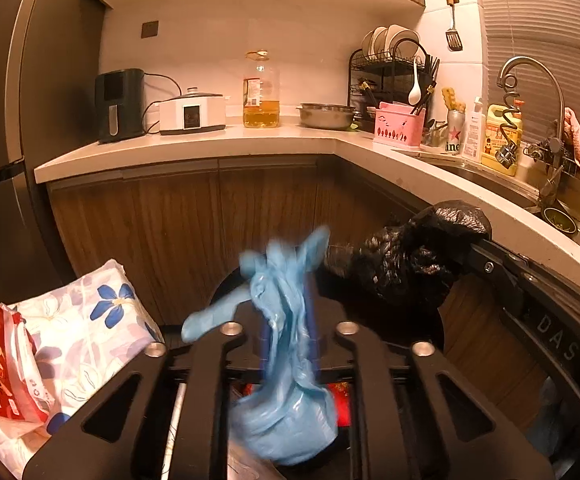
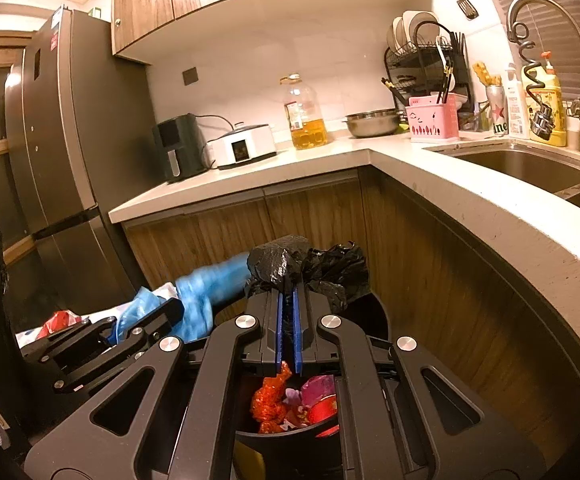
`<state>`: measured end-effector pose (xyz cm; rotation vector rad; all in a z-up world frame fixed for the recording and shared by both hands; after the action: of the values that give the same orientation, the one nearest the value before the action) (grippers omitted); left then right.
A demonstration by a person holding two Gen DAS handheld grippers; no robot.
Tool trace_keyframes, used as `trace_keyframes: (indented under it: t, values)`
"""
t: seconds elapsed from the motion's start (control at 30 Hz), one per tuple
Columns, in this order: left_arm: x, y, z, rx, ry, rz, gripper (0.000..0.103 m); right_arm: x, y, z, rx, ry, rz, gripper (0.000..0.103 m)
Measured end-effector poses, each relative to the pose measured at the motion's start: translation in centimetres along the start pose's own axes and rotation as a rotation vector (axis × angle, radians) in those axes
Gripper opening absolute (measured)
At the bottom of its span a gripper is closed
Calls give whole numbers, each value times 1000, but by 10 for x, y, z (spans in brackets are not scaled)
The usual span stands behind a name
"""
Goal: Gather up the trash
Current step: 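Open both tools to drop the glove and black bag into the bin, then move both open tools back over the red cup and snack bag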
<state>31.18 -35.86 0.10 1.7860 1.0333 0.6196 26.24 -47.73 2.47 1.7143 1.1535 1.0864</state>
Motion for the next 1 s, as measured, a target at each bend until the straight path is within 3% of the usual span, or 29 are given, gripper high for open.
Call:
trace_keyframes:
  t: [0.1,0.27,0.4,0.7,0.77,1.0]
  values:
    - [4,-1,0,-7,11,-11,39,-2,-1,5,18,-4,6,13]
    - [16,-1,-4,-13,37,-44,57,-4,-4,8,29,-16,7,35]
    - [27,-3,-7,-12,64,-70,69,-4,-5,8,30,-24,9,41]
    - [49,-16,-33,-10,125,-129,86,3,-14,-7,30,-50,0,59]
    - [56,-22,-46,-17,152,-145,87,7,-18,-14,24,-52,-8,64]
    - [82,-44,-87,-32,255,-194,89,30,-33,-35,9,-43,-40,67]
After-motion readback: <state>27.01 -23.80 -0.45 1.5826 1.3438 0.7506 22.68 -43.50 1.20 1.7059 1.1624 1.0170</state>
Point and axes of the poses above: each gripper's, at about its wrist camera, not at the fingertips, and z roughly the way its jaws point, x to its left, y to its top, the point moved 1 cm from there along z, roughly the way its jaws point, and after that the axes turned 1 degree about -x, right-handed, at the moved point
